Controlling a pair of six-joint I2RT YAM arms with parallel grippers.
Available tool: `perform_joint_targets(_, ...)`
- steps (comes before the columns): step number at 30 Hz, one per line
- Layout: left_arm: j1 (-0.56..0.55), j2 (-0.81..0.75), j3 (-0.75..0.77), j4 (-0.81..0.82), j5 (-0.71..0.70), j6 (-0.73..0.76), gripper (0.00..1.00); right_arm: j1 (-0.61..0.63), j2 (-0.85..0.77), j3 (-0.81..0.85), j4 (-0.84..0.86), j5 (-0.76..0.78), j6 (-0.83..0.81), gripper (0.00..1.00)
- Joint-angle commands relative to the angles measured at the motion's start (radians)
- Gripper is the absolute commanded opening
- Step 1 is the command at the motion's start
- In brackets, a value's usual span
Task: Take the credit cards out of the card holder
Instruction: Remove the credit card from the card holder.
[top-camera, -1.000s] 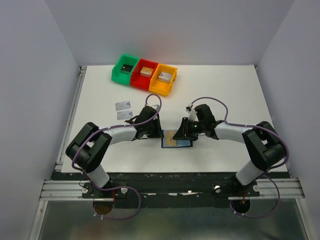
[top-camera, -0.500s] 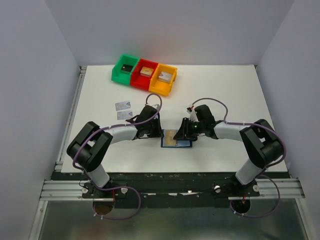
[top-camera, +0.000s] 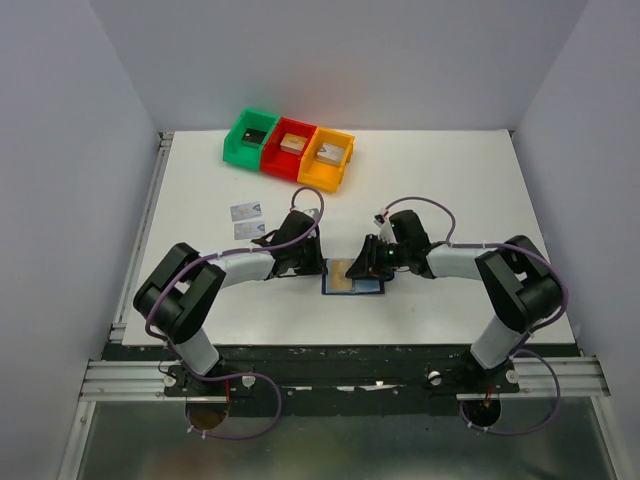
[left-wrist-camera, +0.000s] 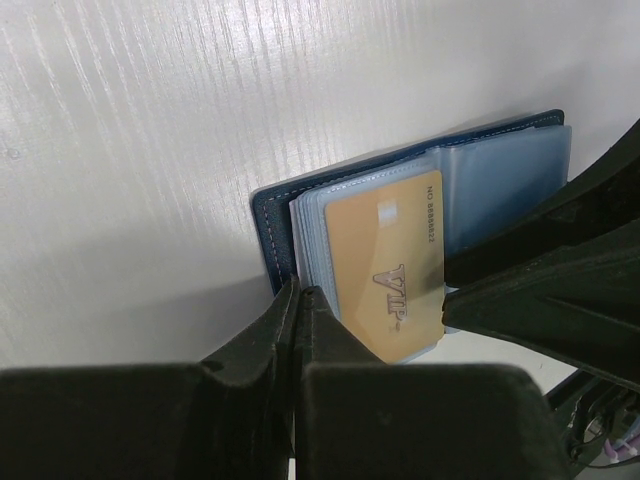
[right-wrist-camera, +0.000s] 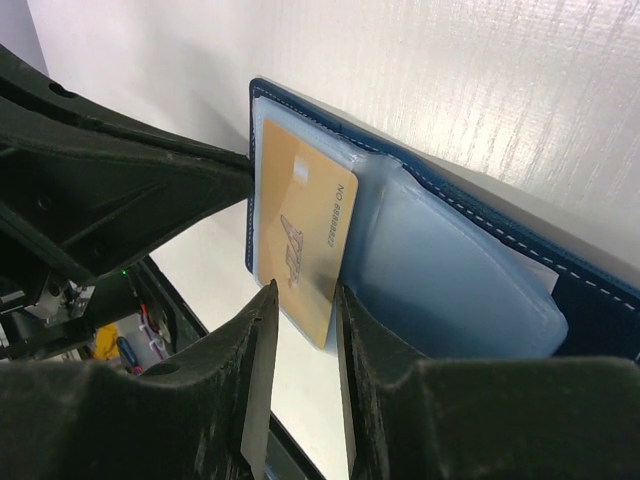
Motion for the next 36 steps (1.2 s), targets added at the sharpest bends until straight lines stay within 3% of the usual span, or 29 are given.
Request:
perform_joint_targets(1, -0.004, 0.015, -0.002, -0.009, -0.02, -0.006, 0.09, -0.005, 0.024, -0.019, 0.058, -0.035, 0.02, 0.38)
perform_joint_targets(21, -0.006, 0.022, -0.009, -0.006, -0.018, -0.01, 0.06, -0.019, 0.078, -0.036, 0.078, -0.025, 0.02, 0.38)
perform_joint_targets(36, -0.01, 0.026, -0.006, -0.006, -0.01, -0.012, 0.05, -0.029, 0.061, -0.118, 0.392, -0.162, 0.145, 0.37)
